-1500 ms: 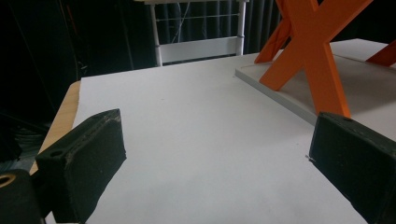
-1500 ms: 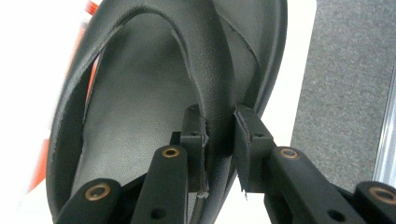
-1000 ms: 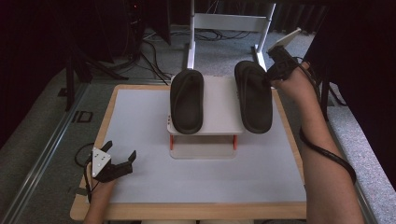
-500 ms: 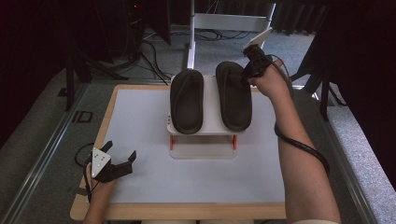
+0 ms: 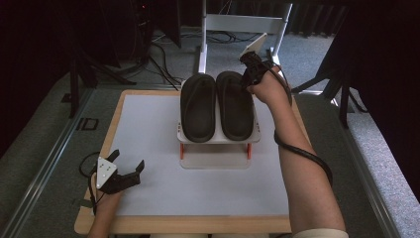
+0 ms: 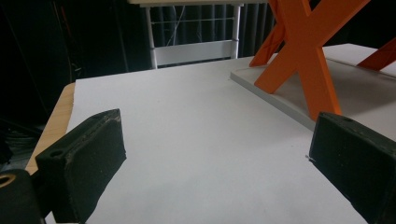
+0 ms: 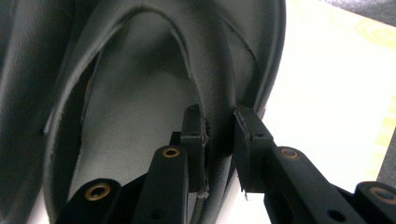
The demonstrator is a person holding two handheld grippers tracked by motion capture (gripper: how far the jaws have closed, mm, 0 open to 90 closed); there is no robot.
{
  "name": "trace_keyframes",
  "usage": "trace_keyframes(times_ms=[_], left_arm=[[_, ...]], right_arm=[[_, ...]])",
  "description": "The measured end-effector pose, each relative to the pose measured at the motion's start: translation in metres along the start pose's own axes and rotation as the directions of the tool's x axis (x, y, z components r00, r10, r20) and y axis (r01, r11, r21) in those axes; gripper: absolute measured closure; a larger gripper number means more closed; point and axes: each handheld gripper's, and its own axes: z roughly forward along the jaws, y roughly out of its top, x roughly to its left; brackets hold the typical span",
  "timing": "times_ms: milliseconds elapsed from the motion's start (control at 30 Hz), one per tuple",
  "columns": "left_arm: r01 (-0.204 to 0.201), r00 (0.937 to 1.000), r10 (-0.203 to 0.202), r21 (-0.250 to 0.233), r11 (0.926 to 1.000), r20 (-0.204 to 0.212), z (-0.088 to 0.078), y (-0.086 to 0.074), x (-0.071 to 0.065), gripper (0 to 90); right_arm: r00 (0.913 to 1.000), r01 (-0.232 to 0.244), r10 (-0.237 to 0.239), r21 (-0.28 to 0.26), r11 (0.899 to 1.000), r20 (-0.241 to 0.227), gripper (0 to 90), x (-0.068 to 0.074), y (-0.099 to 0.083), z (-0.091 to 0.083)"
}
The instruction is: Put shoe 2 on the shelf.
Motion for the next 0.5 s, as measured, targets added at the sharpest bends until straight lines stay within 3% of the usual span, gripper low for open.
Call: trace_keyframes(times_ms=[300,500], left_arm=[[-0.004,1.0,0.004,0.004,1.0,0.001,0.0002,0.0002,0.0,3.1],[-0.005,1.0,0.005,0.003,1.0,0.0,0.0002,0.0002,-0.0002,3.1]], right_arm=[[0.9997,-0.008,0.008,0.009,1.0,0.024,75.5,0.0017,-0.0028,0.006],[0.9999,-0.005,0.006,0.006,1.0,-0.011,71.6,0.0095,-0.0039,0.0021]])
